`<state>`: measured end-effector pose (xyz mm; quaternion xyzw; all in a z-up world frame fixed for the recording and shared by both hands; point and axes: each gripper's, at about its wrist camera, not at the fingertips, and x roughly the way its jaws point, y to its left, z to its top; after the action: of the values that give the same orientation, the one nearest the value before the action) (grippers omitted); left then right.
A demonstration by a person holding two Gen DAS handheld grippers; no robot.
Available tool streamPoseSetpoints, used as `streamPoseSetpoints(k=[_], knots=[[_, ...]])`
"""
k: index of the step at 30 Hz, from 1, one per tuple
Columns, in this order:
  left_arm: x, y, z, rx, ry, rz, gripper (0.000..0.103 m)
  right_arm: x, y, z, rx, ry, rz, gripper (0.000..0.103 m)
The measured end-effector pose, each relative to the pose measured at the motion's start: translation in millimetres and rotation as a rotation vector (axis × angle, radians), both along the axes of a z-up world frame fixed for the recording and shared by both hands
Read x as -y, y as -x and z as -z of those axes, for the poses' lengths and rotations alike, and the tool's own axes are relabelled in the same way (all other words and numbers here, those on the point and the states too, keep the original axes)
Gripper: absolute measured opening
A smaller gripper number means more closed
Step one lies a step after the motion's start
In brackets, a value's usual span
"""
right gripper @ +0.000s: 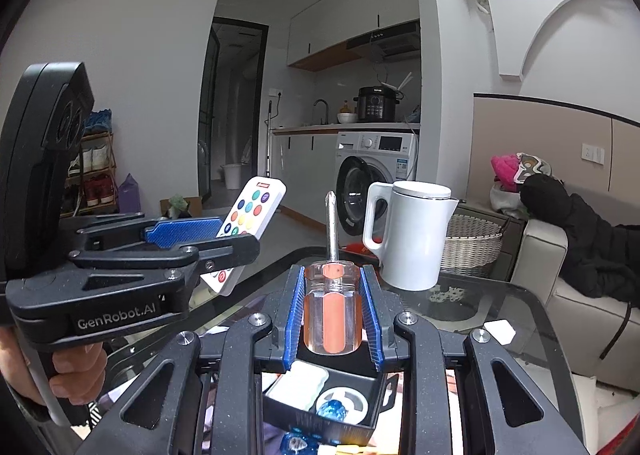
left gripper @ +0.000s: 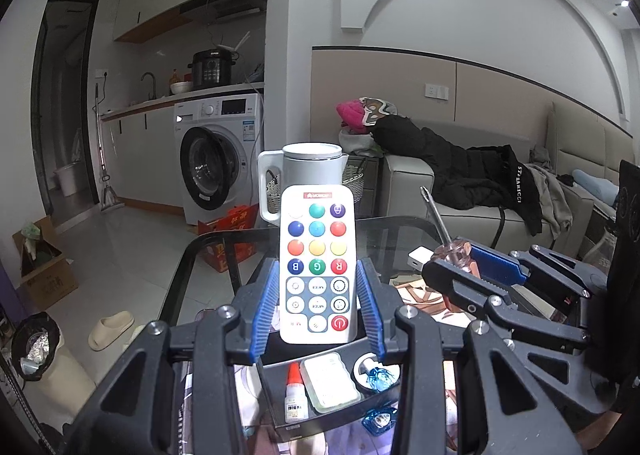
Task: Organize rigid objects
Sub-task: 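Carry the remote over the black box with the left tool while the right tool lowers the screwdriver in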
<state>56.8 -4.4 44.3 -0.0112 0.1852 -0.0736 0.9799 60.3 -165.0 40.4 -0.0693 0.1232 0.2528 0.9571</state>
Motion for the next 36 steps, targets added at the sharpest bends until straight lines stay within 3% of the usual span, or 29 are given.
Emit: streamPoseSetpoints(k=[7,21,28,36], knots=[[-11,-10,-3,0.01,0.039,-0.03,0.038,-9,-16,-3,0.018,0.006,0.007,0.027],[-8,-11,-5,0.011,0.032,-0.044,0.038,-13,-29,-4,0.003,0.003,-0.003,0.027],[-4,-24,4,-0.052,0.013,-0.057,0.038,-14,-40,-1,-0.048,0.014,0.006,0.027],[-7,-47,19,-0.168,0.029,-0.075,0.038,-14,-64,15,-0.181,0.055,0.033,0.027]])
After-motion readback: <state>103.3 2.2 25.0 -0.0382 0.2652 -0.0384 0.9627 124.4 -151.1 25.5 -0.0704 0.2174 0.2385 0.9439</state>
